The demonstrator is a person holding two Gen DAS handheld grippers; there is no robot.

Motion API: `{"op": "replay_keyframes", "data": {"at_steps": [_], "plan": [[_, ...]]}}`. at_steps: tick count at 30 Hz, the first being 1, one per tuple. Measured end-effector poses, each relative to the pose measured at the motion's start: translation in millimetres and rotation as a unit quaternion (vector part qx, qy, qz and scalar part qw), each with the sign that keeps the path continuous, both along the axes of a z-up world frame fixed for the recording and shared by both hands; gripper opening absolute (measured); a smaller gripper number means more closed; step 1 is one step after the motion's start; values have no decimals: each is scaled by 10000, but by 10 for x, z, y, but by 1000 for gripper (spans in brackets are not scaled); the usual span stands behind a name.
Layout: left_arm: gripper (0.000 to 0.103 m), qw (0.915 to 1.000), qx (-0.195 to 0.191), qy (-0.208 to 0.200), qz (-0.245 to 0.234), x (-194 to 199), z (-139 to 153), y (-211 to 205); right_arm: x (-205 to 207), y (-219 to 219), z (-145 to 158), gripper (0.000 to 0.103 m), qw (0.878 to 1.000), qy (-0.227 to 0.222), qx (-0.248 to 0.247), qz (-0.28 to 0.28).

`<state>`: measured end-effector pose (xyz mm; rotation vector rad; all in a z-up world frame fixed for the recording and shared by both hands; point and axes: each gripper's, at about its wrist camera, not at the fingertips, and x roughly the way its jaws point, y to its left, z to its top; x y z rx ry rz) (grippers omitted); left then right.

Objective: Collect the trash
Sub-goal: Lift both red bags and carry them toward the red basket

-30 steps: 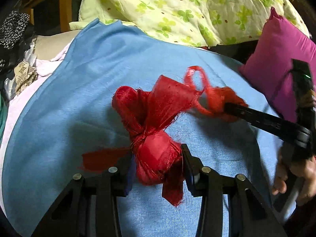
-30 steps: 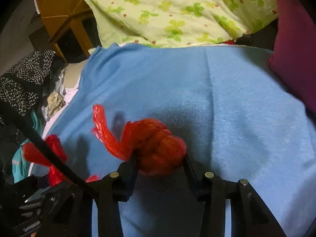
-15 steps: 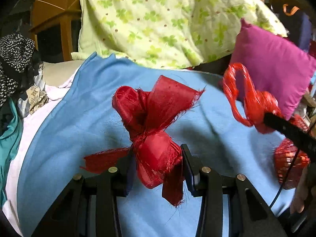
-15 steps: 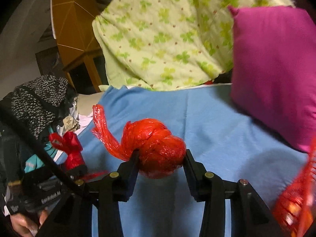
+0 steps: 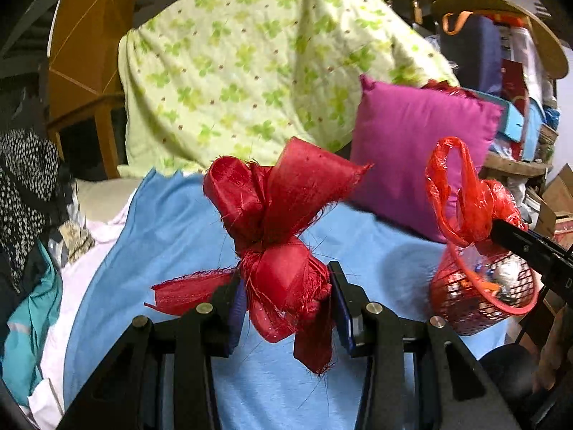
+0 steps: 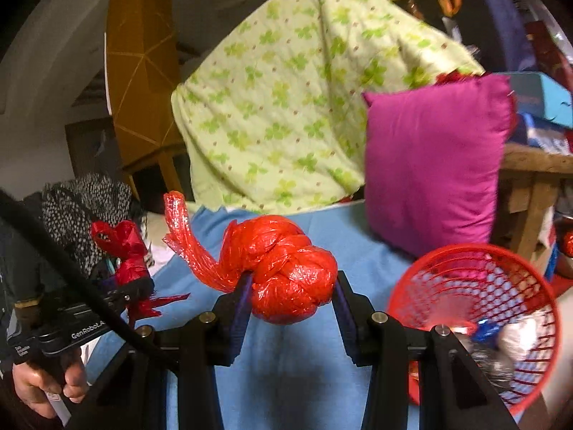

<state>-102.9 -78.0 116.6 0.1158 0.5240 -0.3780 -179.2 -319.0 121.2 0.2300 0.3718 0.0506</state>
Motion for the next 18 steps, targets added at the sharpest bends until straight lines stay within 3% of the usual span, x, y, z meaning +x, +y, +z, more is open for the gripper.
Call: {"op": "replay_keyframes", "data": {"at_steps": [8,18], "plan": [[45,9991,170,-323,-196,-326,238,-256,-428,-247,170,46,9992,-282,48,-262],[45,9975,362,-483,-359,-545,353,-468,-644,-430,231,46,9981,-421,148,-419]]}}
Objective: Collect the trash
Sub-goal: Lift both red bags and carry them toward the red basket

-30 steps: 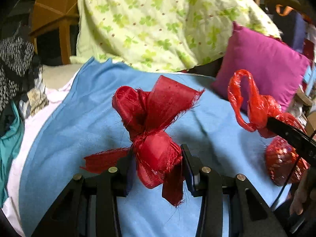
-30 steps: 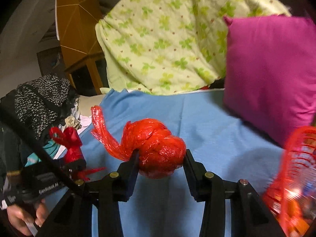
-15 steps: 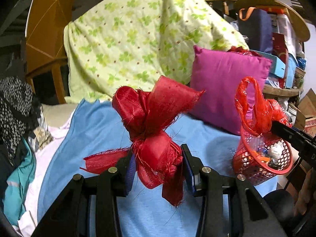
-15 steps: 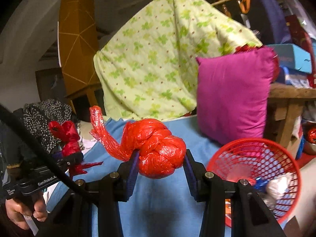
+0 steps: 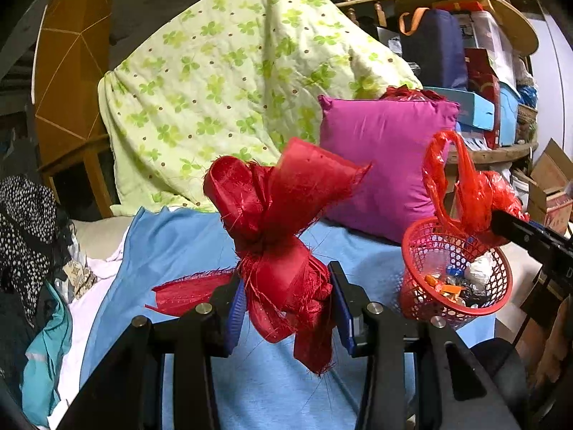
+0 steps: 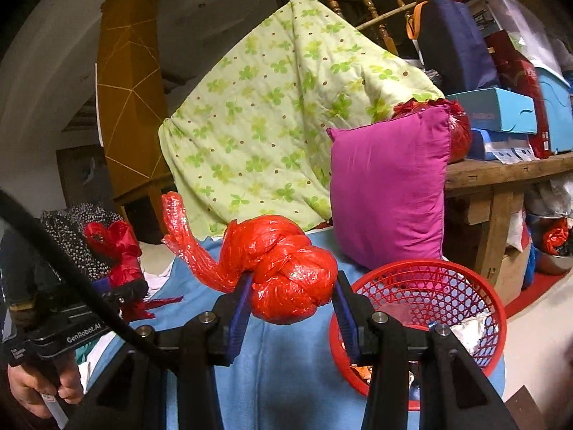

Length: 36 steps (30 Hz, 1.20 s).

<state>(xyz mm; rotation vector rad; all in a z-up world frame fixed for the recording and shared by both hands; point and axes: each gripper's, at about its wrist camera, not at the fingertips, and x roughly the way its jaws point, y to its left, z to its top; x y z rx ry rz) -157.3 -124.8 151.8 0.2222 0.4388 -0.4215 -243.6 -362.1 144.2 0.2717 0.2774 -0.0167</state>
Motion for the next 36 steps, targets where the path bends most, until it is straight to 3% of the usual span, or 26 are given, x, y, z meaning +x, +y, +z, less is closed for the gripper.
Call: {"op": "replay_keyframes", "data": {"at_steps": [36], "plan": [[46,9985,403,34,-377,-159,-121,-422,-260,-505,-154,47,9983,-36,471,-339]]}}
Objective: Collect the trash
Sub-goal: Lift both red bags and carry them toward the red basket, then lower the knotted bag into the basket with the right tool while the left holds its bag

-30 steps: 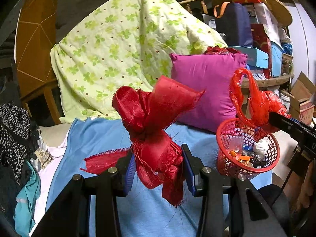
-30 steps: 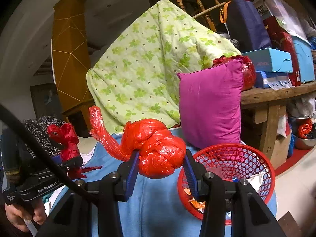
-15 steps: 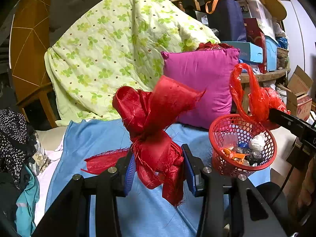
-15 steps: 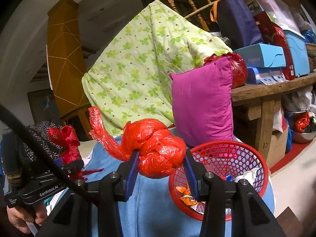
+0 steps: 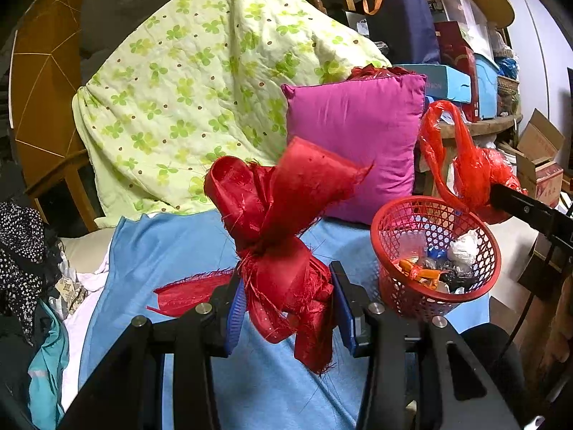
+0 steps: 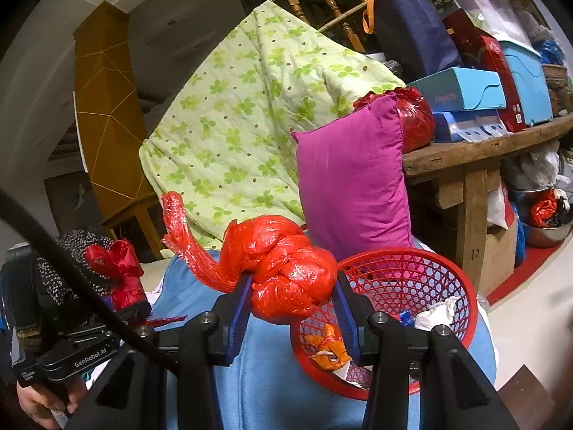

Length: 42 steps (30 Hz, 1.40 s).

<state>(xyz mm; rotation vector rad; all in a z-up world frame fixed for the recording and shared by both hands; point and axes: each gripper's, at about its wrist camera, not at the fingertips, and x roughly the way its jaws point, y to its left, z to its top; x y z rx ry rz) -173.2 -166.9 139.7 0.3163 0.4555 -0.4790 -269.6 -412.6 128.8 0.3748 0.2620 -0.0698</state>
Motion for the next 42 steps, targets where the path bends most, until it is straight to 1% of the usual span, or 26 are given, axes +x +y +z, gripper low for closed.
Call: {"op": "replay_keyframes", "data": {"at_steps": [13,24,26,30,37,42], "plan": [[47,9998,148,71,-92,-10,-77,-118,-60,-126,-69,47,9998,2,140,-104],[47,9993,190,174,-252,-36,-129,-238,-198,-365,-135,47,9987,-27,284,-427],[47,9990,115,217,-368,-56,-120,-269,-224,-427,-149,47,9982,-27,344,-499],[47,9985,120,153,-509,-120,-108,-352,-280,-531,-172,47,9971,-46,440,-618],[47,9953,-14,105,-961,-226,-70,-568,-371,-707,-202,48,9951,-122,618,-767],[47,9935,34,65,-1134,-265,-54,-760,-456,-849,-238,48,9930,-173,762,-890]]}}
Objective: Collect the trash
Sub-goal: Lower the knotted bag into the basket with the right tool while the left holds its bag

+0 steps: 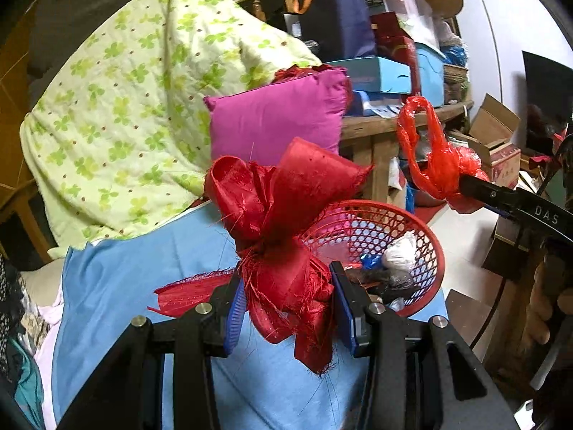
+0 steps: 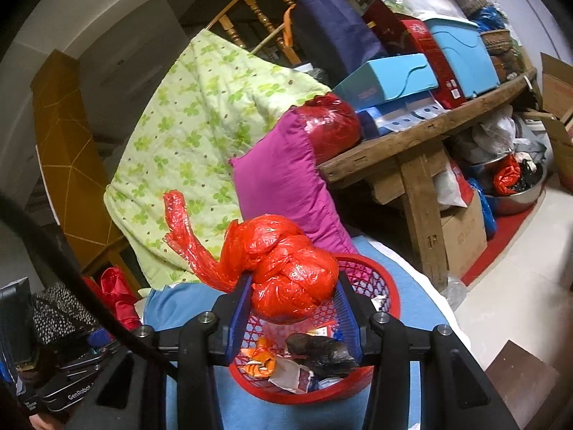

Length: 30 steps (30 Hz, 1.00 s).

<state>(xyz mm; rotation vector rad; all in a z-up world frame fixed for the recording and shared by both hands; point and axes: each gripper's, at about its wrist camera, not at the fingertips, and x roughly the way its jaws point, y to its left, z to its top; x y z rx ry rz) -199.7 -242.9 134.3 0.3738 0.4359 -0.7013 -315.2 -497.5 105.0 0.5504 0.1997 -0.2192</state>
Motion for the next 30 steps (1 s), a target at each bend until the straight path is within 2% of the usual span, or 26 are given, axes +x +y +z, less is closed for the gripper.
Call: {"op": "replay_keyframes", "data": {"at_steps": [13,30], "plan": [[47,9992,134,-203,-325,-97,13,-456,-134,-248,-88,49,9996,-48,249,-150],[47,9983,56,36,-585,45,-161,-733,-123,-391,-239,49,9986,46,459,-275]]}}
